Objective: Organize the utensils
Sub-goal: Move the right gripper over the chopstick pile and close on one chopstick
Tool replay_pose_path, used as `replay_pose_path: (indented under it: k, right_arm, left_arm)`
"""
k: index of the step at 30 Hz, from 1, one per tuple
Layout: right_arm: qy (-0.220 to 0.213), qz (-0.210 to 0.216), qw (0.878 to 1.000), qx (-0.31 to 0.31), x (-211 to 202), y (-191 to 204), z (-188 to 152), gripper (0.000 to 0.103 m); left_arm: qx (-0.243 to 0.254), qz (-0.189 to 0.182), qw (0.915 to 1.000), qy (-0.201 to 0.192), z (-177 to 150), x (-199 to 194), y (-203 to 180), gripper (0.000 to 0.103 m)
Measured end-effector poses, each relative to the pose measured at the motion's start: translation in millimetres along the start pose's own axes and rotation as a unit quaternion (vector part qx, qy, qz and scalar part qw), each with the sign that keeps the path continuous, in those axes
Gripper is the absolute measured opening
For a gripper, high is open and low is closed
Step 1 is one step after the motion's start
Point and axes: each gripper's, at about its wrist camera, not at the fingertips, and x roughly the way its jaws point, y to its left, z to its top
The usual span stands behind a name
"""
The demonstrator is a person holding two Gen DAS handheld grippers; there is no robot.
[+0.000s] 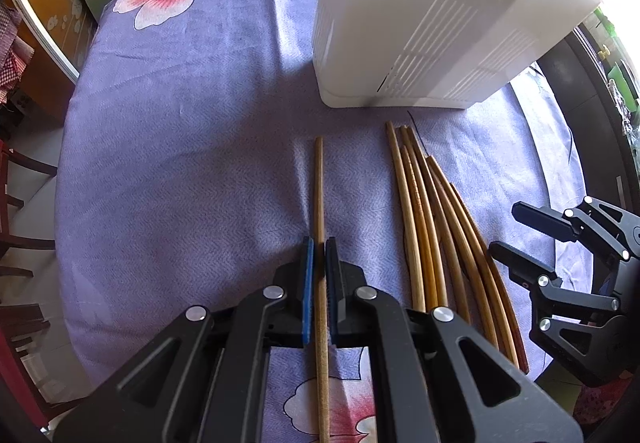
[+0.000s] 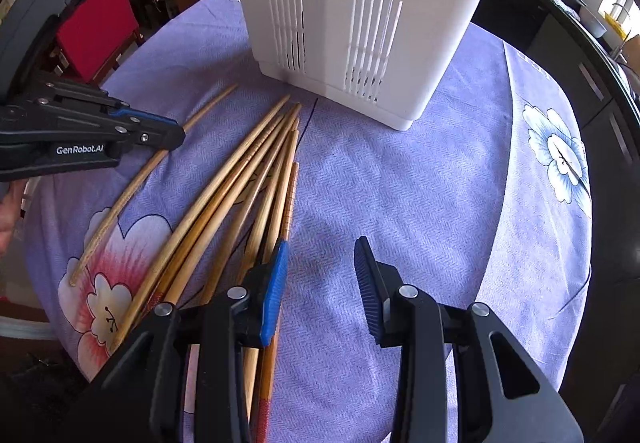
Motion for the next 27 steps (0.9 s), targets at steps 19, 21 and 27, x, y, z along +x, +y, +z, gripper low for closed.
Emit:
replay_pose_path:
  k: [19, 21, 27]
  right_arm:
    - [0.005, 0.005, 1.0, -0.029, -3.1, 13.8, -4.2, 0.035]
    - [0.005, 0.008, 1.0, -0.029, -2.2, 14.8, -2.3, 0.035]
    - [0.005, 0.011, 0.999, -0.038, -0.9, 19.4, 3.4, 0.035]
  left_arm:
    - [0.007, 0.005, 1.0, -0.003, -0.3, -0.1, -1.2, 0.006]
    - [0.008, 0.004, 1.0, -0.004, -0.8, -0.1, -1.4, 0.006]
    - [0.008, 0.003, 1.0, -0.003, -0.1, -0.2, 0.5, 0.006]
